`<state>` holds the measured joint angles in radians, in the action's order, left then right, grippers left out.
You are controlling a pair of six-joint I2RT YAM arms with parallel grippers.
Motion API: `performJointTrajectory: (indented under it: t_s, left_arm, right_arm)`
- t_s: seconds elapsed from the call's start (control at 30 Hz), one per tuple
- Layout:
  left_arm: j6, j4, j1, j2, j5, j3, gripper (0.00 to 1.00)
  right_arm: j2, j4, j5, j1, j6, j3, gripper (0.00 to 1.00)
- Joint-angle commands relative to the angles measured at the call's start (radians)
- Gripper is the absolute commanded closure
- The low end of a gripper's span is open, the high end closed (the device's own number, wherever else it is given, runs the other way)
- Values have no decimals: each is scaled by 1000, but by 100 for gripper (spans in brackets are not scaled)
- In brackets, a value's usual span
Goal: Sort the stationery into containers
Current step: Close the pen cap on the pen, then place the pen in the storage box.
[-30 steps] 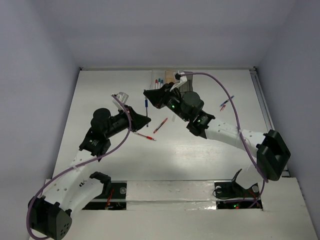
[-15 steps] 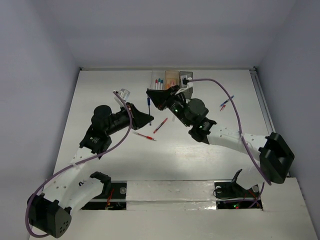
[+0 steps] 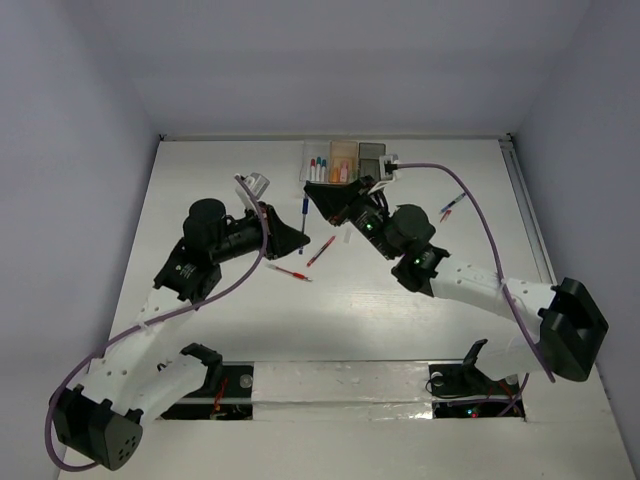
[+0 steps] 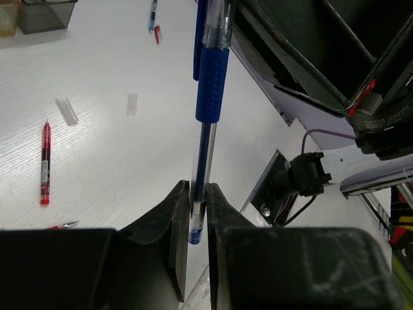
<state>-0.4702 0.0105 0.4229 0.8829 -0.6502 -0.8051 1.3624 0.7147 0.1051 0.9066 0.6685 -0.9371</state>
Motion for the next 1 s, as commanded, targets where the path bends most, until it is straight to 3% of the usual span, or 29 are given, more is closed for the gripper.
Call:
performJointTrajectory:
  t_s: [0.0,0.67,0.9,0.97]
  left_arm:
    - [5,253,-33,10,161,-146,100]
    - [27,244,-24,137,144,-365,100]
    - [14,220,-24,91,126,-269,100]
    - [25,198,-24,73,127,-247,100]
  right_arm:
    - [12,-216,-254,57,42,90,100]
    - [29,-224,-220,141,88,239,100]
    - [-95,-263,-166,141,45,224,100]
    - [-134,-300,-168,132,27,202,92]
